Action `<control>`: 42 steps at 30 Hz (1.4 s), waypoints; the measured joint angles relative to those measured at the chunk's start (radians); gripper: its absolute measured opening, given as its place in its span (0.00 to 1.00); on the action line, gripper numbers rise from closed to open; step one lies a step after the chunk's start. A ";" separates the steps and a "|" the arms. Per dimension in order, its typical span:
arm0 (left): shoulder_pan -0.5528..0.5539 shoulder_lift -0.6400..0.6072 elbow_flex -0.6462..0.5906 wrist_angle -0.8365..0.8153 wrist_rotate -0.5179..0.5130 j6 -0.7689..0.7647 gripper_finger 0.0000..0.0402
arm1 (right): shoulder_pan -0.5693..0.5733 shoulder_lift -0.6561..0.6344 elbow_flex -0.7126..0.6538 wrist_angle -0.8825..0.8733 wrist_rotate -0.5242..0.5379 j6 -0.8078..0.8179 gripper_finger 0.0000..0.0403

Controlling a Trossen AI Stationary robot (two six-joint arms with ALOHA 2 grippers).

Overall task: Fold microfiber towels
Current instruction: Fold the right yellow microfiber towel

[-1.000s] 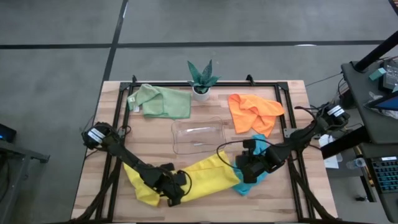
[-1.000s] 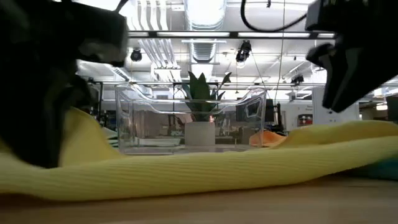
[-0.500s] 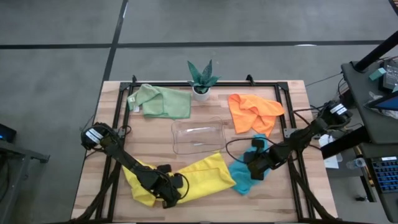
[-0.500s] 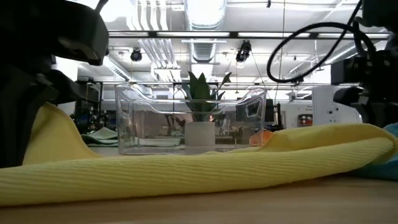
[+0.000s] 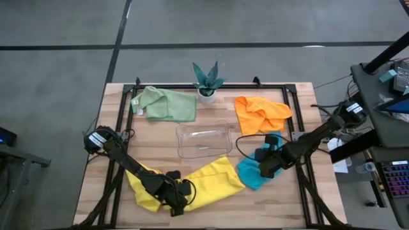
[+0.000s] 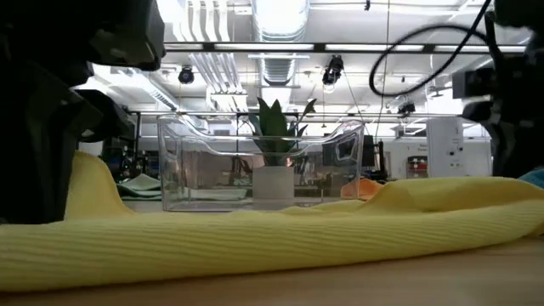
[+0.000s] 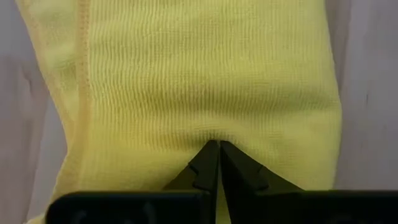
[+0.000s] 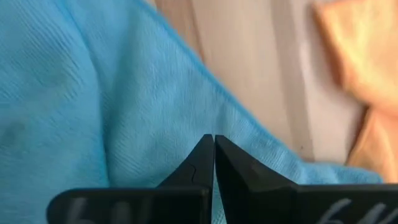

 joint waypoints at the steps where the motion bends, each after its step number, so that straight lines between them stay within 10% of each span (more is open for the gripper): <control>1: 0.000 -0.005 0.000 -0.007 0.006 -0.001 0.01 | 0.000 -0.015 0.009 0.002 0.012 0.000 0.02; 13: -0.006 -0.249 -0.006 -0.224 -0.043 -0.085 0.01 | -0.001 -0.043 0.040 0.442 0.066 -0.196 0.04; 28: -0.007 -0.311 -0.044 -0.384 -0.116 -0.084 0.37 | -0.002 0.049 0.034 0.609 0.076 -0.256 0.46; 42: -0.008 -0.307 -0.157 -0.221 -0.040 -0.086 0.24 | 0.005 0.169 0.034 0.683 0.074 -0.259 0.54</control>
